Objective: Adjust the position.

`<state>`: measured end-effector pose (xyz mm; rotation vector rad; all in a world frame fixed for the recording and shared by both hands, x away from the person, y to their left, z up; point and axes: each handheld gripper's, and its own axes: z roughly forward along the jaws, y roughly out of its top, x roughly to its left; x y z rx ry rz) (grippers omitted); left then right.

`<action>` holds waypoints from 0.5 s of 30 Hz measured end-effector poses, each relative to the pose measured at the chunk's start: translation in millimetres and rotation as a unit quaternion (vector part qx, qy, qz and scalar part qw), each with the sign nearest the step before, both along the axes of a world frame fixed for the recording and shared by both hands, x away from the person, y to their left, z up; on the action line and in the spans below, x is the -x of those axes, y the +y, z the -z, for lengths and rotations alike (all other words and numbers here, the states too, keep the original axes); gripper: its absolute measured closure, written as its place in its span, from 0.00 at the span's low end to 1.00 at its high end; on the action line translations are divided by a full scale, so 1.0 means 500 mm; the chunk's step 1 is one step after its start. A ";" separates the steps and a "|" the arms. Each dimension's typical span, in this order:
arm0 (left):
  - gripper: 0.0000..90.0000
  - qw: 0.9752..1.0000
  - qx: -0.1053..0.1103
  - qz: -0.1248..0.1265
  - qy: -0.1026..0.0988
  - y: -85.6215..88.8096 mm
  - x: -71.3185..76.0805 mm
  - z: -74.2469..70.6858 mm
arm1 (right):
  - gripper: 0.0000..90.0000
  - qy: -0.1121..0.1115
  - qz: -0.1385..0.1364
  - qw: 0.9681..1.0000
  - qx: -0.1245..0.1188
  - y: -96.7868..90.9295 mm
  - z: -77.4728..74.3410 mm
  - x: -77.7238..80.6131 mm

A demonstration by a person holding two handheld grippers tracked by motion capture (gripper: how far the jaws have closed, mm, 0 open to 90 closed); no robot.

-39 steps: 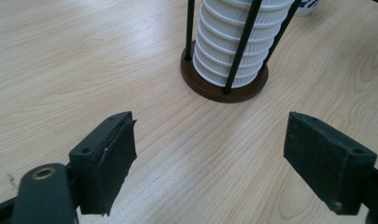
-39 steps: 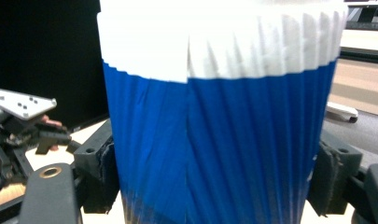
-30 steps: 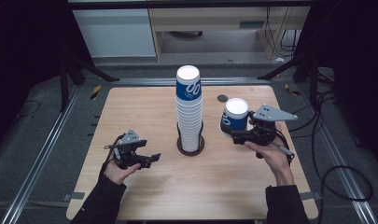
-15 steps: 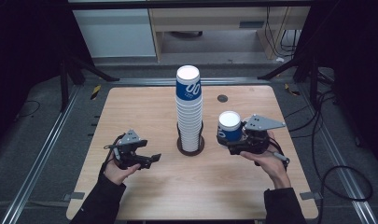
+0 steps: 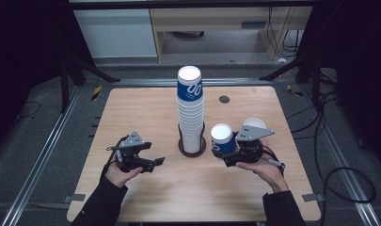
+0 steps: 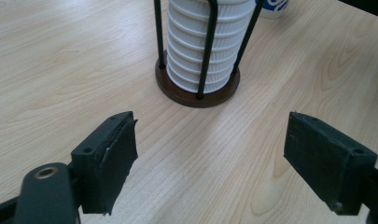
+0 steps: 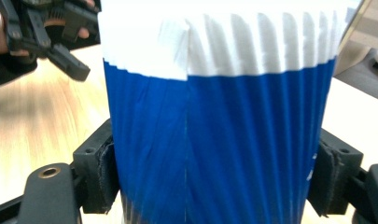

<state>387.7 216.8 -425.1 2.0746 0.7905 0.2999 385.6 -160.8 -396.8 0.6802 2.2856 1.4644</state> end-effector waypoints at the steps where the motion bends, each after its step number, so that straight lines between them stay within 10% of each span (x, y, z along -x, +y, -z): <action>1: 0.18 1.000 0.000 0.002 0.000 -0.001 0.001 -0.001 | 0.23 0.001 -0.003 1.000 0.005 0.003 0.003 0.000; 15: 0.19 1.000 0.001 0.027 0.001 -0.006 0.010 -0.014 | 0.23 0.021 -0.063 0.996 0.062 0.051 0.051 -0.002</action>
